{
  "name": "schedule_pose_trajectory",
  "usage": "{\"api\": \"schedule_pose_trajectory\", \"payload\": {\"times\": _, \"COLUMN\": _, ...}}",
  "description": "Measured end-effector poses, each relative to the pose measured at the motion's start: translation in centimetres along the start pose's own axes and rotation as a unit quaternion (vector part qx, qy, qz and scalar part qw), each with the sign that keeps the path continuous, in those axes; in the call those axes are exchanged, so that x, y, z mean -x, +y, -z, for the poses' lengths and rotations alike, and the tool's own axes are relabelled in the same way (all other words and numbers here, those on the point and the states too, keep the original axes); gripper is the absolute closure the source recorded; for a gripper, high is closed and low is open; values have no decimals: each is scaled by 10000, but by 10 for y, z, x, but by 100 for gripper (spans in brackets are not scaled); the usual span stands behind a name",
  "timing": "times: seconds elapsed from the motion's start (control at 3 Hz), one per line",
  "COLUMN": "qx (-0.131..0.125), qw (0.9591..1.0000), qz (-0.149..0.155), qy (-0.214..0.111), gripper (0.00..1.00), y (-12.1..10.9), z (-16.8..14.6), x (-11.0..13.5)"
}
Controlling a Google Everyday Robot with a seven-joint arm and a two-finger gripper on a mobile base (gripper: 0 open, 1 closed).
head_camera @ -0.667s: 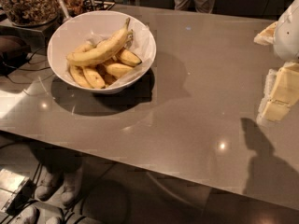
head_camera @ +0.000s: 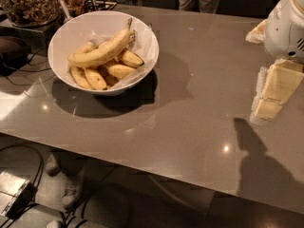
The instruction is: Pick banana from white bowl
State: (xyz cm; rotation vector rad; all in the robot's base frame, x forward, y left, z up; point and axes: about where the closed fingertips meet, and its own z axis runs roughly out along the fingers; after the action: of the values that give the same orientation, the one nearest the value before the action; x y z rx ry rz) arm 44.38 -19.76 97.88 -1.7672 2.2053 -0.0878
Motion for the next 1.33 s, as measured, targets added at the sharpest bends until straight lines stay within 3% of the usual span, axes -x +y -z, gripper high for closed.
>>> {"api": "schedule_pose_trajectory", "payload": {"times": 0.33, "qx": 76, "qw": 9996, "qz": 283, "qy": 39, "gripper": 0, "y": 4, "z": -6, "x": 37}}
{"api": "schedule_pose_trajectory", "payload": {"times": 0.67, "qx": 40, "qw": 9985, "qz": 534, "qy": 66, "gripper": 0, "y": 16, "z": -9, "x": 90}}
{"api": "schedule_pose_trajectory", "payload": {"times": 1.0, "qx": -38, "qw": 9986, "qz": 523, "qy": 12, "gripper": 0, "y": 16, "z": -5, "x": 96}}
{"api": "schedule_pose_trajectory", "payload": {"times": 1.33, "qx": -353, "qw": 9971, "qz": 667, "qy": -67, "gripper": 0, "y": 3, "z": 5, "x": 130}}
